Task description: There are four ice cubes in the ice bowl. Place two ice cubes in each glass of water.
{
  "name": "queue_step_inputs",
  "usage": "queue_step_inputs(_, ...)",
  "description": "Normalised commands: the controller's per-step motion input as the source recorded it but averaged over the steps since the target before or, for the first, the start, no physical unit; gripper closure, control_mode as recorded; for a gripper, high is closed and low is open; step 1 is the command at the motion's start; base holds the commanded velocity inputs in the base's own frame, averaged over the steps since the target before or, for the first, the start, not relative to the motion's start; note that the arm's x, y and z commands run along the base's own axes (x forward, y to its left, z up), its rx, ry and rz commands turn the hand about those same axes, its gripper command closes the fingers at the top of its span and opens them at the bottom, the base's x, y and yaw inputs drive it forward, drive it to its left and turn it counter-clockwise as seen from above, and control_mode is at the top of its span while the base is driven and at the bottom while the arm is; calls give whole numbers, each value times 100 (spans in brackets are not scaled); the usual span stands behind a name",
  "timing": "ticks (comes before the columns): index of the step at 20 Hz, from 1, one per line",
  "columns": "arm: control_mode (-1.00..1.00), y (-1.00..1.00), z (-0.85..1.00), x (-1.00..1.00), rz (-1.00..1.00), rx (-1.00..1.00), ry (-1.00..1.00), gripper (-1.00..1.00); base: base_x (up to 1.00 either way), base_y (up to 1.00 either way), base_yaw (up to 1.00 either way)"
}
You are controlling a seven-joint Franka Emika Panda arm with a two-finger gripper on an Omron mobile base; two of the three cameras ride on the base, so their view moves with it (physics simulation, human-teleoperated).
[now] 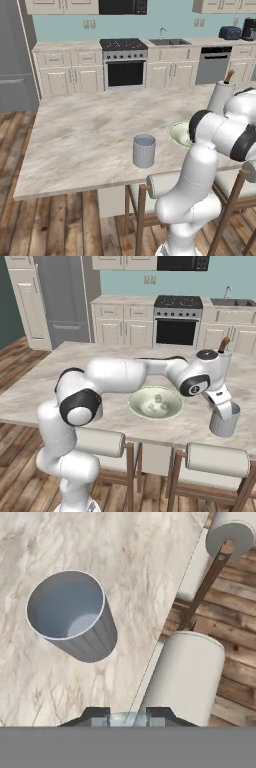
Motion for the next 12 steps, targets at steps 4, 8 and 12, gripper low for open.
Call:
queue_step_inputs(4, -100, -9, 0, 47, 4, 6, 9, 100, 0, 0, 0)
queue_step_inputs(8, -100, -6, -3, 45, 3, 3, 1, 100, 0, 0, 0)
queue_step_inputs(12, -100, -13, -22, 35, 1, 0, -1, 100, 0, 0, 0)
